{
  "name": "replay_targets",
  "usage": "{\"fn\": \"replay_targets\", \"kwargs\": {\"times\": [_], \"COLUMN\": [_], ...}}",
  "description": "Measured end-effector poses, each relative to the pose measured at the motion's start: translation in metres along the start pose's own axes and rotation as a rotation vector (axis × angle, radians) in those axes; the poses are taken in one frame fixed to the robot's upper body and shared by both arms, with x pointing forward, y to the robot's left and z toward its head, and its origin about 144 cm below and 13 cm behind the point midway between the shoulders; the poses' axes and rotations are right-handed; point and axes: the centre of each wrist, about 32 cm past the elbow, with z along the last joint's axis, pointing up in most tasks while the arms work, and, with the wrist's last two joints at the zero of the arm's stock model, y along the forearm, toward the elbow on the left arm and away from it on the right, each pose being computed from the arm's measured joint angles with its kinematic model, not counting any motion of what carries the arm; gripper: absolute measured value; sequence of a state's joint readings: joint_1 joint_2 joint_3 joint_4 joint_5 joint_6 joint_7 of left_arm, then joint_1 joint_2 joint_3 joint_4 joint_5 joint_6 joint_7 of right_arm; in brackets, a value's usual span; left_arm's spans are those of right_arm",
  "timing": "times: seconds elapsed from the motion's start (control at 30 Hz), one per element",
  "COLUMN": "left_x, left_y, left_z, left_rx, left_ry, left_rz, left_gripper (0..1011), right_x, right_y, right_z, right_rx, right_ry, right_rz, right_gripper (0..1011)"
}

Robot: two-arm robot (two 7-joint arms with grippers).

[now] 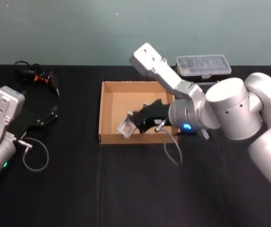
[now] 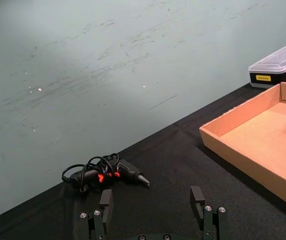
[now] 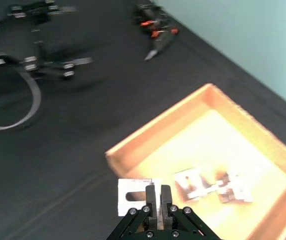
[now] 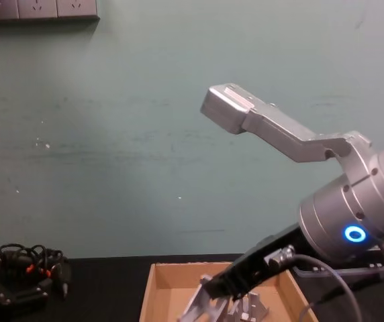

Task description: Use one hand to pick up the angle iron from the table and place it into the box.

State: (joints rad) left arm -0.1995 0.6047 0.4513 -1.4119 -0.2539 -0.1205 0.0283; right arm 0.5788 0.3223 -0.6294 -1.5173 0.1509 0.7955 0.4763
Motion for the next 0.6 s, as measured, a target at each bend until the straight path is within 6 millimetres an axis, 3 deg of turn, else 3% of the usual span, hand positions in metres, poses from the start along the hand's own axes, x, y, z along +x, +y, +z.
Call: {"fn": "replay_targets", "kwargs": {"times": [0.27, 0.6], "left_x": [0.0, 0.0], "left_y": [0.0, 0.0], "left_z": [0.0, 0.0], "left_rx": [0.0, 0.0], "left_ry": [0.0, 0.0], "left_rz": [0.0, 0.0], "left_gripper": [1011, 1011], "right_x": [0.017, 0.039], "right_y": [0.021, 0.06], "right_z": [0.01, 0.024], "right_rx": [-0.015, -0.038], "right_ry": [0.009, 0.03], "right_rz": [-0.092, -0.116], "right_gripper": [57, 57]}}
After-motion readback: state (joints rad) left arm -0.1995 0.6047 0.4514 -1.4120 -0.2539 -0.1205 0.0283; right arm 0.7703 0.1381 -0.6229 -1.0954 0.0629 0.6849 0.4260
